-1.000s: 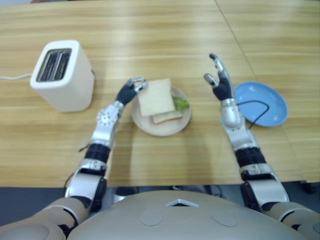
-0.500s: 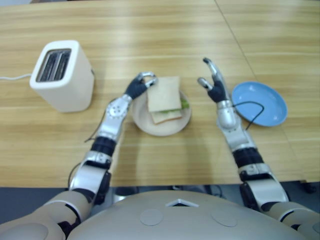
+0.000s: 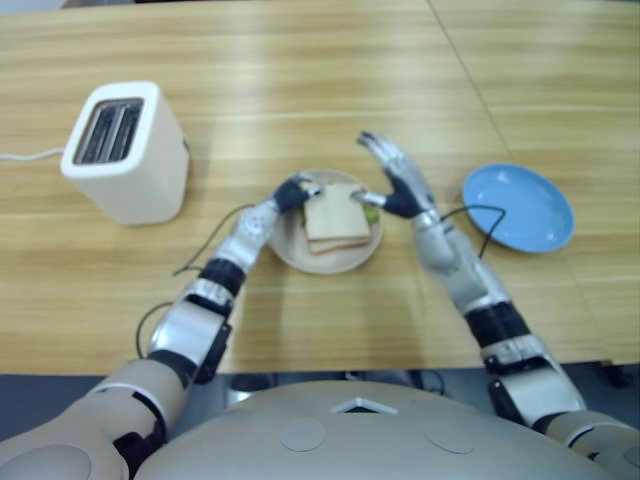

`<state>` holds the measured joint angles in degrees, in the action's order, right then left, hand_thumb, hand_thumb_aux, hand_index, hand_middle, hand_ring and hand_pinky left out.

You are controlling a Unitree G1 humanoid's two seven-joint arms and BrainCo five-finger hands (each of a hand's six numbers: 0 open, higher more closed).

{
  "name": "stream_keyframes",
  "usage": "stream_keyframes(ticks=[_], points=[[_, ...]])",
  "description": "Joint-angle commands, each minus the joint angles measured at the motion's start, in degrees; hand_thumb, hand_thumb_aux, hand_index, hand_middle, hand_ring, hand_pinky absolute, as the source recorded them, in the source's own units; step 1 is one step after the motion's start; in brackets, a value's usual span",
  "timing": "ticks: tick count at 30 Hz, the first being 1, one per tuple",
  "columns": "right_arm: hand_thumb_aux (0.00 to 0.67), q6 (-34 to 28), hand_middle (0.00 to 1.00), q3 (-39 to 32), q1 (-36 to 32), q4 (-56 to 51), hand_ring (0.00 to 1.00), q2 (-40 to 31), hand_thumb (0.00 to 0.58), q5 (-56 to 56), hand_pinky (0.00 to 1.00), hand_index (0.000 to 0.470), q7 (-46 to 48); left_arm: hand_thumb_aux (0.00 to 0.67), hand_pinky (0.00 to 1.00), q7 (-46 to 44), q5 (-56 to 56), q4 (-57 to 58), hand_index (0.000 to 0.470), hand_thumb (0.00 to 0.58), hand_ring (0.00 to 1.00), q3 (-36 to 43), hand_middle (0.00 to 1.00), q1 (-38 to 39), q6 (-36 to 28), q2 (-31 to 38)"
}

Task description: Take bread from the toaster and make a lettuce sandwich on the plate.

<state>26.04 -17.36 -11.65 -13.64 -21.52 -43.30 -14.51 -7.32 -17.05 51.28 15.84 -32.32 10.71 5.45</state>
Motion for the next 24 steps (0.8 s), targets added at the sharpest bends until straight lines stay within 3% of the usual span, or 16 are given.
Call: stream_keyframes(ticks=[1,6,13,24], points=[[0.000,-2.9,0.00,-6.8,0.0,3.2,0.00,-0.9,0.000,-10.9,0.00,0.000,1.2,0.670,1.00,0.3,-1.6,3.7,0.460,0.580,1.00,0.8,1.00,1.7,-2.7,1.5],[0.000,-7.9,0.00,-12.2,-0.4,1.1,0.00,-2.0,0.000,-18.0,0.00,0.000,5.5,0.670,1.00,0.7,-2.0,2.2,0.460,0.580,1.00,0.7,1.00,2.2,-2.8,2.1],[0.000,-14.0,0.00,-16.5,0.3,-8.7,0.00,-3.1,0.000,-18.6,0.00,0.000,15.7,0.670,1.00,0.8,-2.0,-0.5,0.460,0.580,1.00,0.1,1.00,2.8,-3.4,3.3],[0.000,-15.8,0.00,-21.4,0.8,-15.3,0.00,-2.3,0.000,-17.2,0.00,0.000,22.9,0.670,1.00,1.2,-2.0,-2.9,0.460,0.580,1.00,-0.4,1.00,3.3,-4.2,4.7]])
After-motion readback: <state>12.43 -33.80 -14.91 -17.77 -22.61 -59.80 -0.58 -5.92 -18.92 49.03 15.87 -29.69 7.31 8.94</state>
